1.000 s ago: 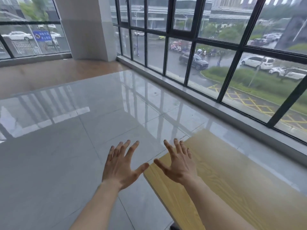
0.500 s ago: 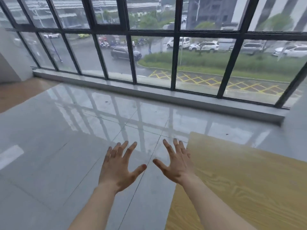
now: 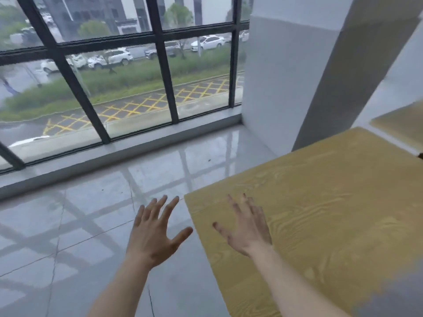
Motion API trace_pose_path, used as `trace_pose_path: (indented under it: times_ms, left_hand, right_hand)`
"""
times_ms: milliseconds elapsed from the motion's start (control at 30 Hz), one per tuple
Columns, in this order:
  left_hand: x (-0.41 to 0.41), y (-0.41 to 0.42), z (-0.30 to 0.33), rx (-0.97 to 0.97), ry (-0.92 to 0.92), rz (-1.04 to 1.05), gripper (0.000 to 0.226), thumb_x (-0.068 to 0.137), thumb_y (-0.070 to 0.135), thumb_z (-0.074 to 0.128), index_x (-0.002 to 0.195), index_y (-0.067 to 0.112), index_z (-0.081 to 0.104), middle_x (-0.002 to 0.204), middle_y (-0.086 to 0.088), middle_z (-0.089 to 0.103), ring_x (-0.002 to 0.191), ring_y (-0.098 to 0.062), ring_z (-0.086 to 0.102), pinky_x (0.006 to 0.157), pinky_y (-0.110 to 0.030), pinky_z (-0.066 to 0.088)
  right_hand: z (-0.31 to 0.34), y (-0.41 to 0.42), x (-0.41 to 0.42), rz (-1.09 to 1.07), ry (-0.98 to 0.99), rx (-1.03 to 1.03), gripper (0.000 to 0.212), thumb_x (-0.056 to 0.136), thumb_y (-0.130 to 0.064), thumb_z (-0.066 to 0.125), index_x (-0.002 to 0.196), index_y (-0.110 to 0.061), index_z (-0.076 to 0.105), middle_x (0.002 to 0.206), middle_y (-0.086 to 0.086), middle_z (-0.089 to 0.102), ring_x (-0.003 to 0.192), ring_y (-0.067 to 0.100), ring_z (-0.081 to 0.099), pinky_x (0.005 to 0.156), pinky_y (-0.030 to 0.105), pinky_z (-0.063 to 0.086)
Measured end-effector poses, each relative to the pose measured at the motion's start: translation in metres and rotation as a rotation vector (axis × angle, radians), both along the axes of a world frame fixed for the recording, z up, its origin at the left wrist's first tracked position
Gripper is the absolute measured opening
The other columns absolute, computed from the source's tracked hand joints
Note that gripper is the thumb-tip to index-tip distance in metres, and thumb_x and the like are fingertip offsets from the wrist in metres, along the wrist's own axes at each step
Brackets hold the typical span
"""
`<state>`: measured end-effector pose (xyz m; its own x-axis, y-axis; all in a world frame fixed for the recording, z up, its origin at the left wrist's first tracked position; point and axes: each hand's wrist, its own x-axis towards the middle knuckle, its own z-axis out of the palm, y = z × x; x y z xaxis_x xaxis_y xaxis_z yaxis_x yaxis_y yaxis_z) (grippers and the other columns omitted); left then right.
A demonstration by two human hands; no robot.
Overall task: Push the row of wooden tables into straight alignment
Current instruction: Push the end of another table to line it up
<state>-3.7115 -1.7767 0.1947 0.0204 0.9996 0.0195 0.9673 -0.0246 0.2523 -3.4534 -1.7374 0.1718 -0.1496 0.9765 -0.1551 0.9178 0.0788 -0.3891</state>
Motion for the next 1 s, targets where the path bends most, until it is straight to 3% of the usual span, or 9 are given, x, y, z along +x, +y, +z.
trace_pose_path:
  times_ms: [267, 433, 567, 800, 1000]
  left_hand:
    - [0.013, 0.098, -0.015, 0.006, -0.079, -0.501, 0.094, 0.079, 0.097, 0.027, 0.159, 0.052, 0.008, 0.172, 0.011, 0.011, 0.16, -0.014, 0.002, 0.129, -0.041, -0.008]
    - [0.027, 0.121, -0.03, -0.034, -0.134, -0.77, 0.092, 0.079, 0.095, 0.029, 0.159, 0.052, 0.012, 0.171, 0.013, 0.014, 0.159, -0.013, 0.006, 0.129, -0.04, -0.006]
    - [0.049, 0.125, -0.051, -0.07, -0.154, -0.939, 0.093, 0.078, 0.098, 0.025, 0.159, 0.053, 0.012, 0.171, 0.014, 0.015, 0.16, -0.013, 0.005, 0.129, -0.04, -0.005]
    - [0.082, 0.13, -0.075, -0.089, -0.079, -1.116, 0.095, 0.079, 0.098, 0.021, 0.16, 0.052, 0.003, 0.172, 0.015, 0.006, 0.159, -0.012, -0.005, 0.128, -0.04, -0.009]
    - [0.084, 0.134, -0.114, -0.141, -0.043, -1.215, 0.095, 0.081, 0.097, 0.023, 0.161, 0.049, 0.003, 0.173, 0.012, 0.007, 0.16, -0.015, -0.005, 0.129, -0.044, -0.005]
  right_hand:
    - [0.002, -0.02, 0.0, -0.439, -0.059, -0.008, 0.095, 0.088, -0.087, 0.031, 0.164, -0.042, -0.002, 0.175, 0.008, -0.008, 0.16, 0.028, -0.007, 0.129, 0.049, 0.0]
    - [-0.009, -0.066, -0.025, -0.714, -0.06, -0.024, 0.105, 0.072, -0.096, 0.005, 0.163, -0.043, -0.006, 0.175, 0.006, -0.009, 0.16, 0.027, -0.009, 0.129, 0.049, 0.0]
    - [-0.026, -0.094, -0.026, -0.888, -0.012, -0.082, 0.095, 0.085, -0.091, 0.026, 0.162, -0.047, -0.01, 0.173, 0.001, -0.02, 0.159, 0.023, -0.018, 0.129, 0.049, -0.004]
    - [-0.059, -0.108, -0.021, -1.0, 0.001, -0.039, 0.093, 0.089, -0.086, 0.033, 0.162, -0.047, -0.009, 0.172, 0.0, -0.023, 0.158, 0.022, -0.021, 0.128, 0.047, -0.008]
    - [-0.098, -0.124, -0.037, -1.054, -0.03, -0.023, 0.092, 0.089, -0.086, 0.034, 0.163, -0.045, -0.004, 0.173, 0.001, -0.019, 0.159, 0.023, -0.018, 0.129, 0.051, -0.001]
